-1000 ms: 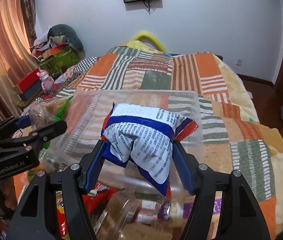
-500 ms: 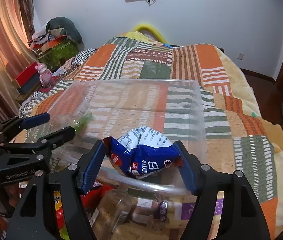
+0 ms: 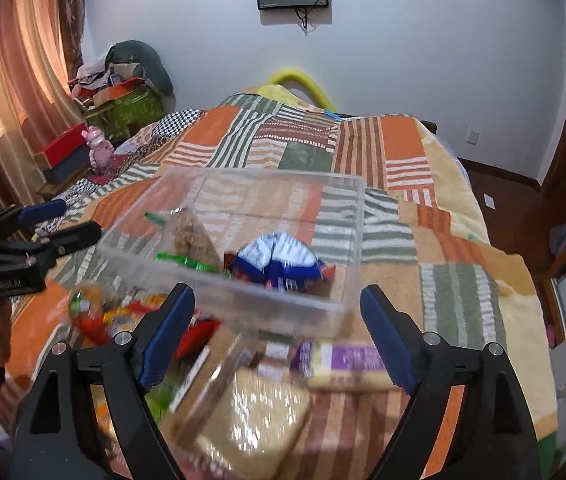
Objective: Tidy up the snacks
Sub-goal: 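Carry both bags over the clear box and release them inside, then grasp the orange bun bag with the left tool while the right grasps the bread slab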
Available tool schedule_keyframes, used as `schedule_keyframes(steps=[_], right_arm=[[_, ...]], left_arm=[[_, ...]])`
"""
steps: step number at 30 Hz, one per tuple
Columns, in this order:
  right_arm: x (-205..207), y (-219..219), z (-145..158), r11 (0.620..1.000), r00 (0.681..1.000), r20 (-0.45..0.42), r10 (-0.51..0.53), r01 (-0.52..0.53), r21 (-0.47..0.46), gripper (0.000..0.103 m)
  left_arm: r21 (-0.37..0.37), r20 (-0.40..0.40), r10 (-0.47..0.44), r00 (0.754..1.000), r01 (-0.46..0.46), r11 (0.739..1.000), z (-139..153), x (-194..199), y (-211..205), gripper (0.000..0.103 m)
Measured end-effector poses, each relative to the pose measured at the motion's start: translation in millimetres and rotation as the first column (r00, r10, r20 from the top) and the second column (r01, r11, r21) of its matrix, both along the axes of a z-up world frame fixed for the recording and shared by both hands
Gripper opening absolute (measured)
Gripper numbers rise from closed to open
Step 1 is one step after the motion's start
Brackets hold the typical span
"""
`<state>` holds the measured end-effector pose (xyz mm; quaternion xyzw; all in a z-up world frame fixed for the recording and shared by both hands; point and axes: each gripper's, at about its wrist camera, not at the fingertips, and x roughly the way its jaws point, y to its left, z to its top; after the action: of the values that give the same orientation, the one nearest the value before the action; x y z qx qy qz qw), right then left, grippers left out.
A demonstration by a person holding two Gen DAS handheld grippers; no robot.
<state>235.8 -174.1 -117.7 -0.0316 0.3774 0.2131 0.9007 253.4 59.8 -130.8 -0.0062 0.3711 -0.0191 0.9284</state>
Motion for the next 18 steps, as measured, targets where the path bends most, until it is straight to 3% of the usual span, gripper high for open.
schedule_keyframes(steps=[10, 18], right_arm=[[-27, -16, -32, 1.000, 0.996, -0.091, -0.017, 0.015, -0.027, 0.083], [-27, -12, -55, 0.999, 0.985, -0.169, -0.039, 0.035, -0.025, 0.083]], left_arm=[[0.050, -0.102, 0.074, 0.992, -0.070, 0.996, -35, -37, 40, 0.095], [0.016, -0.161, 0.171, 0.972, -0.171, 0.985, -70, -17, 56, 0.095]])
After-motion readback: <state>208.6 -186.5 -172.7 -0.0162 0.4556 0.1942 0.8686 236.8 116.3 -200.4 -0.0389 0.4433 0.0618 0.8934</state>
